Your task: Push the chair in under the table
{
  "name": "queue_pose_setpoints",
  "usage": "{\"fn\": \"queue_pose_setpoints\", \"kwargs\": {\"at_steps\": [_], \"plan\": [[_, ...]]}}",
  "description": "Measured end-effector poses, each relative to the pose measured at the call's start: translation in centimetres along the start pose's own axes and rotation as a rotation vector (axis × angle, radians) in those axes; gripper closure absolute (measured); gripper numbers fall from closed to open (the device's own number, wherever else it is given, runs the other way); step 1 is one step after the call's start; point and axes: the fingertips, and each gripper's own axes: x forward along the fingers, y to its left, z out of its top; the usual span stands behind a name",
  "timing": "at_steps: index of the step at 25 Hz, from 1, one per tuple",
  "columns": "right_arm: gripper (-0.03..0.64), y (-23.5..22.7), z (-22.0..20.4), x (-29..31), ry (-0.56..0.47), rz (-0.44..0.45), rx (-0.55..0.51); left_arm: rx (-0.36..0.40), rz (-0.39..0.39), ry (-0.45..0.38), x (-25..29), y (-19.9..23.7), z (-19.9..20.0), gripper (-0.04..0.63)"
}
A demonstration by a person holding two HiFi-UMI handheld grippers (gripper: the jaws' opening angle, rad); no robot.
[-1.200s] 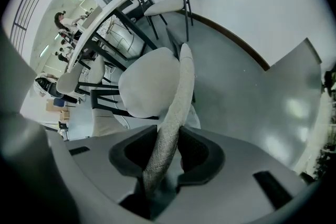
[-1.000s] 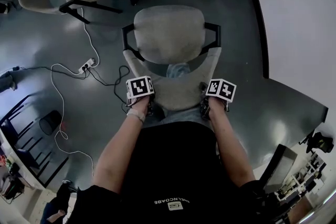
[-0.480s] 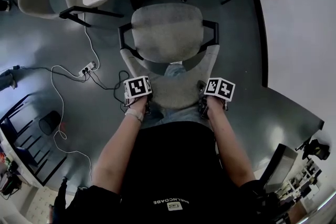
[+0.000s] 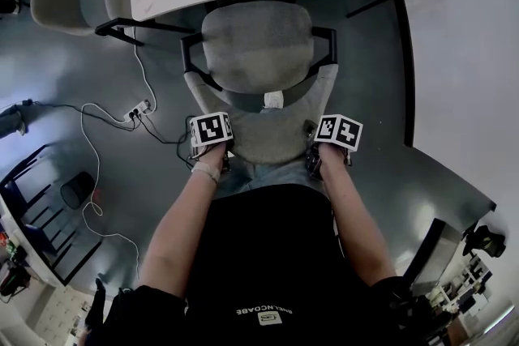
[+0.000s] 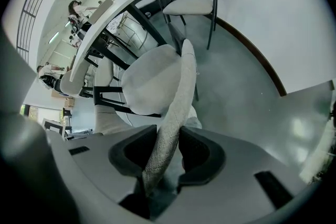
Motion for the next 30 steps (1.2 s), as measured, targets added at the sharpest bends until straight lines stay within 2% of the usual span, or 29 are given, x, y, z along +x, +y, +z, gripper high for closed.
{"fn": "queue_pose_setpoints", "kwargs": {"at_steps": [6,9,14,19,30], "plan": [[0.483,1.1,3.0,0.3,-0.006,0.006,-0.024,-0.01,-0.003,-0.021,0.2,-0.2,2.8,0.408],[0.483,1.3,5.0,0.6,-0.006,0.007,-0.033,-0.031,-0.037,-0.014,0.6,-1.4,4.4,0.408],[0.483,2.7,7.0,0.9,-0.017,0.015,-0.061,-0.035,0.001,-0.038,0.5,-0.2,6.1,0.408],[0.474,4.3,8.4,2.2,0.026,0.055,-0.043,-0.032,0.0,-0.04,1.1,1.0,8.7,0.407],[0.471,4.6,8.9,2.3,0.015,0.072,-0.043,-0.04,-0.009,-0.063,1.1,0.9,9.1,0.407]]}}
